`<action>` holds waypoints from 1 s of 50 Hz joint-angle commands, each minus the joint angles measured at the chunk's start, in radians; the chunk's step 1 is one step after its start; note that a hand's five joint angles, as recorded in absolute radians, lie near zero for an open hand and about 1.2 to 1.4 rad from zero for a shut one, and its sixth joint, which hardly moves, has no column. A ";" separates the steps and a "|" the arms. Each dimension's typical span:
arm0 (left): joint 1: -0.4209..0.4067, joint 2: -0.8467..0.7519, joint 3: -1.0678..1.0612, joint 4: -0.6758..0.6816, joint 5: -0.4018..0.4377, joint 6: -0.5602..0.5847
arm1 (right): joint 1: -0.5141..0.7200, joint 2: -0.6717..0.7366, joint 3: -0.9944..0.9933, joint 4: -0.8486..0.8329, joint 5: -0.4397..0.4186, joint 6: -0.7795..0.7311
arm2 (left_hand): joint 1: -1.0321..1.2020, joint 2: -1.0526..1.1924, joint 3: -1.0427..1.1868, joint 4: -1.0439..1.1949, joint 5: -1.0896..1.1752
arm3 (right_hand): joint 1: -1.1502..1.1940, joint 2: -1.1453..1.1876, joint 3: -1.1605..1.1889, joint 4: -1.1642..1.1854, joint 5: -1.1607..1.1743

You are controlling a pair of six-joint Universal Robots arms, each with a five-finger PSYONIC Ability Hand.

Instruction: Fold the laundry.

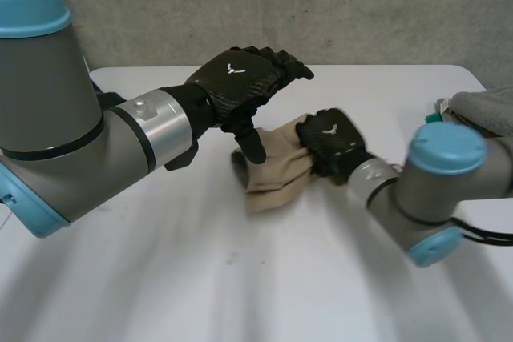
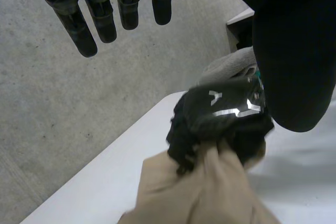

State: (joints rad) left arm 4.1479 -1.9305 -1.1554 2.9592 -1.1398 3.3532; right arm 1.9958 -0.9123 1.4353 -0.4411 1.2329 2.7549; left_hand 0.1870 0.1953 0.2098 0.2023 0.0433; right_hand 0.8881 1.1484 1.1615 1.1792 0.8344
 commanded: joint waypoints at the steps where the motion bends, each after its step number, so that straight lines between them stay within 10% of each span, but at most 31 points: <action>1: 0.000 0.002 -0.003 0.000 0.000 -0.001 | -0.129 -0.071 0.079 -0.001 -0.124 -0.029 | 0.006 -0.002 -0.017 -0.009 -0.025 | 0.508 0.248 0.235 0.217 0.387; 28: -0.006 0.005 -0.029 0.012 0.002 -0.020 | -0.324 -0.103 0.100 -0.110 -0.253 -0.120 | 0.009 0.001 -0.014 -0.006 -0.022 | 0.508 0.248 0.235 0.217 0.387; 50: -0.008 0.042 -0.030 0.017 -0.001 -0.028 | -0.632 -0.005 -0.412 -0.470 -0.319 0.491 | 0.018 0.009 -0.005 0.002 -0.013 | 0.508 0.248 0.235 0.217 0.387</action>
State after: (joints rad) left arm 4.1412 -1.8910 -1.1868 2.9762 -1.1402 3.3262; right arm 1.4687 -0.9787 1.0658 -0.7807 0.9208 3.1281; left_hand 0.1870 0.1953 0.2098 0.2023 0.0432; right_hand 0.9557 1.1723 1.1615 1.1946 0.9361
